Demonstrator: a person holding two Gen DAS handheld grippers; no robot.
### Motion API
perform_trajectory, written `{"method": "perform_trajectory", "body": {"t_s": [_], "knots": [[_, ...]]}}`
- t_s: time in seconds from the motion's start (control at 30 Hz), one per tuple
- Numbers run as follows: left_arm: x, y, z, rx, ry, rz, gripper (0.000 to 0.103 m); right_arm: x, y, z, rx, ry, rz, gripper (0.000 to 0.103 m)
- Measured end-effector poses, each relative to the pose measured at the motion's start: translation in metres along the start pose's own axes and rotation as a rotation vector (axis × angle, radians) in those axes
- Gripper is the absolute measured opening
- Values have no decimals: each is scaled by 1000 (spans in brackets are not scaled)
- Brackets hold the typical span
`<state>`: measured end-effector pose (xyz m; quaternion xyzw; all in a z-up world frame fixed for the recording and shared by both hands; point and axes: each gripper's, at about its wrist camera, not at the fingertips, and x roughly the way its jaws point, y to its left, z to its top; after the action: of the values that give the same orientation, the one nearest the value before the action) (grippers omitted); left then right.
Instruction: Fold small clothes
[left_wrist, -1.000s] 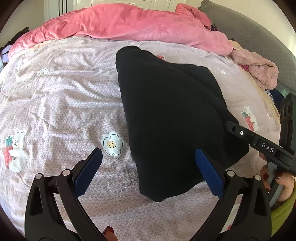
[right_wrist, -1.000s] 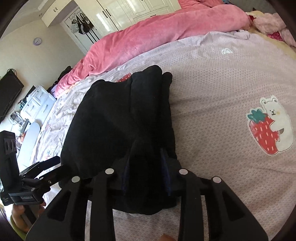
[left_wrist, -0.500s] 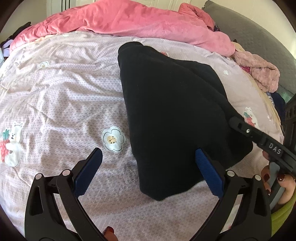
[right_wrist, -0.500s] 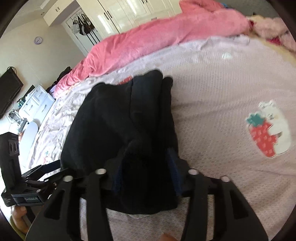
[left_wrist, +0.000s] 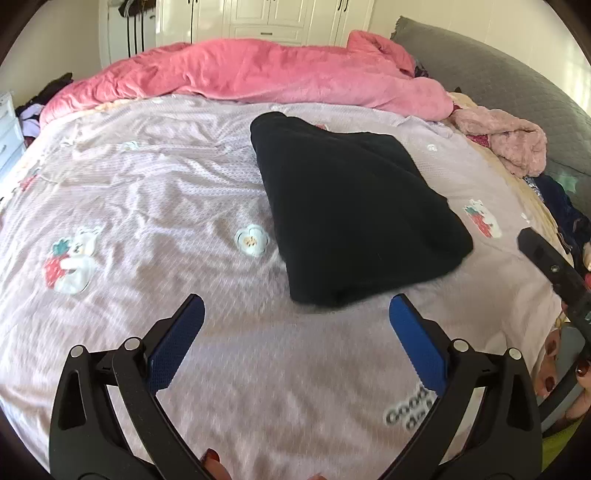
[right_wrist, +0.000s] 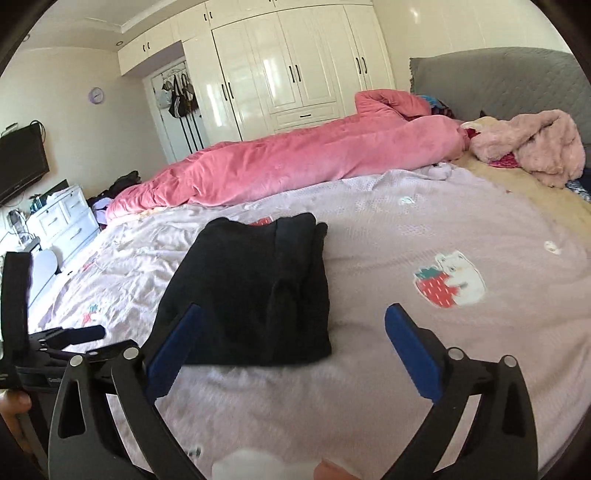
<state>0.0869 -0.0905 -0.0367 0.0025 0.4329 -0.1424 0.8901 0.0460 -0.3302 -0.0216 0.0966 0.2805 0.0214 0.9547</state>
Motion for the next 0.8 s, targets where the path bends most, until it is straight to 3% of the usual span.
{"method": "perform_trajectory", "body": {"t_s": [0.27,0.8], "knots": [[-27,1,-28,-21,-39,8,94,-6,19,-25,-69,112,-35,99],[-45,6,-37,-57,-43,26,94,-18,16,-38,-40,148,-49,99]]}}
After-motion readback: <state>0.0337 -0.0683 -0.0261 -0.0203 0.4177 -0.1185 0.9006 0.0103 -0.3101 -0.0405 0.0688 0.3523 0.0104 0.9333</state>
